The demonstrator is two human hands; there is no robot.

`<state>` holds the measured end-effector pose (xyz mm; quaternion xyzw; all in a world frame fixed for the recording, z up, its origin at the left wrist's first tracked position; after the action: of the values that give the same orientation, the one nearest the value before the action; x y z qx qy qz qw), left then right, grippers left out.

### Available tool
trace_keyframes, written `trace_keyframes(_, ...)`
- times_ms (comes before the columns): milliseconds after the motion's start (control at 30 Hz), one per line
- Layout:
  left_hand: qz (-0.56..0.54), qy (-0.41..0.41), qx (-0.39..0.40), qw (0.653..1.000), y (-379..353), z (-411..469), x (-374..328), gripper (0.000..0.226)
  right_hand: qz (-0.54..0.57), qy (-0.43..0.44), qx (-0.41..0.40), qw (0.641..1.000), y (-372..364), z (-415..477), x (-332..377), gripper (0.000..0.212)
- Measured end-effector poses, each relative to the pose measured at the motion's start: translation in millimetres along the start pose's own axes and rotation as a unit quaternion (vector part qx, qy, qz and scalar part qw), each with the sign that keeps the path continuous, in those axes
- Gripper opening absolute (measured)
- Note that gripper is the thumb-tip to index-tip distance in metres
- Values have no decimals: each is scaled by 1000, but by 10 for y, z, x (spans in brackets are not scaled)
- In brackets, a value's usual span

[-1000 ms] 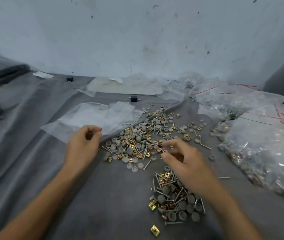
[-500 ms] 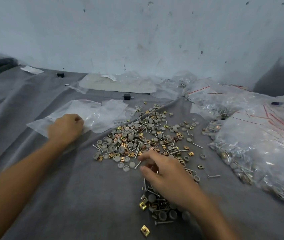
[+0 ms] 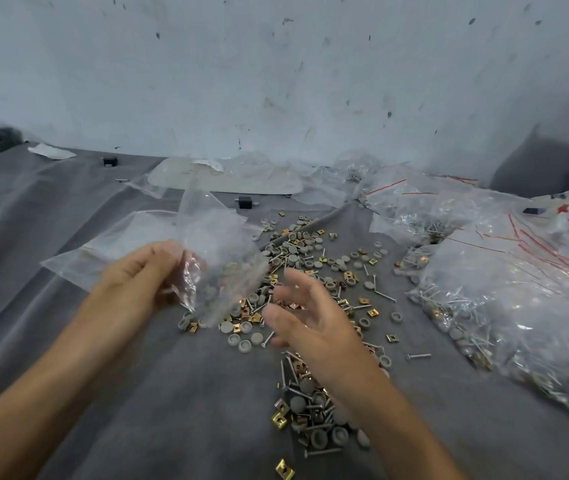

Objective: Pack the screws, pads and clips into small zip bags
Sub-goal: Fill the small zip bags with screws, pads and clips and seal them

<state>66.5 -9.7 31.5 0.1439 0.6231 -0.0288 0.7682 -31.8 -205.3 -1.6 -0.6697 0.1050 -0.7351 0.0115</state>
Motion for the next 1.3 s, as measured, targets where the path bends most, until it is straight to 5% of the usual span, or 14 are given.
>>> trace_keyframes(67, -76, 26, 46, 996, -195, -176, 21, 30, 180, -51, 37, 982, -137, -2, -64, 65)
trace_keyframes(133, -111, 42, 50, 992, -268, -269, 66, 29, 237, -54, 57, 968, -226, -7, -21, 33)
trace_keyframes(200, -116, 59, 37, 991, -262, -311, 122, 36, 235, -39, 43, 970, -213, -15, 2, 12)
trace_keyframes(367, -97, 102, -65, 988, 79, -262, 376, 24, 208, -55, 19, 976, -159, -21, -69, 19)
trace_keyframes(533, 100, -55, -272, 955, 741, -309, 106, 18, 112, -47, 3, 993, -137, -41, -88, 19)
trace_keyframes(633, 215, -192, -216, 933, 537, -457, -271, 21, 46, -44, -9, 998, -140, -62, -74, 24)
trace_keyframes(767, 350, -285, -13, 892, -223, -693, -433, 47, 6, -53, -4, 999, -206, -109, -107, 31)
trace_keyframes(867, 341, -236, 67, 907, -456, -745, -291, 57, -1, -39, 7, 999, -270, -129, -97, 32)
trace_keyframes(1033, 263, -170, 78, 946, -414, -652, -149, 45, -5, -41, 42, 998, -334, -151, -108, 24)
trace_keyframes(1300, 245, -139, 102, 954, -425, -619, -87, 40, -49, -22, 105, 993, -422, -188, -61, 23)
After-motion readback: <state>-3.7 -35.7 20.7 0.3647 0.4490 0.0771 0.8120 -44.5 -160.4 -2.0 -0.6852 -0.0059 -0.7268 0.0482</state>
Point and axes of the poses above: each hand's wrist, its own z-axis towards the middle knuckle, its own y-axis out of the back of the hand, x = y × z, the point moved 10 cm from there along z, towards the middle knuckle, and after that the axes turned 14 degrees about z, right-handed, at the moved point
